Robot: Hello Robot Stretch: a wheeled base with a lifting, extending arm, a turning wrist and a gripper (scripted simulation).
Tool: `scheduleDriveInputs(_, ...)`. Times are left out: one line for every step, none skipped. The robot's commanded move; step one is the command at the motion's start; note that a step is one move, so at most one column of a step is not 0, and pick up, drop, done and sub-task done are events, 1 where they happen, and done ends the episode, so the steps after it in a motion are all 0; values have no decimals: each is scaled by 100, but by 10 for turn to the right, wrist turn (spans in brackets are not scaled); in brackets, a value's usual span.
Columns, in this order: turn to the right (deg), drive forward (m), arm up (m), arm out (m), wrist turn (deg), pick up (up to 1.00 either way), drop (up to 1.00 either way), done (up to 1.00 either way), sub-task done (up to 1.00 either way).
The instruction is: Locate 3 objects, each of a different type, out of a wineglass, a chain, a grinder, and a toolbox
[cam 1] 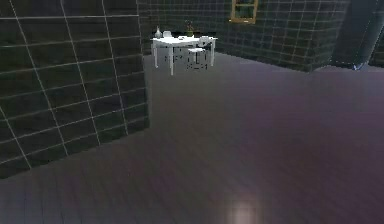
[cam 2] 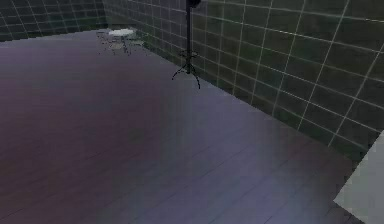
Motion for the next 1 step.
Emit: scheduleDriveInputs(0,100,0,0,0,0,0,0,0)
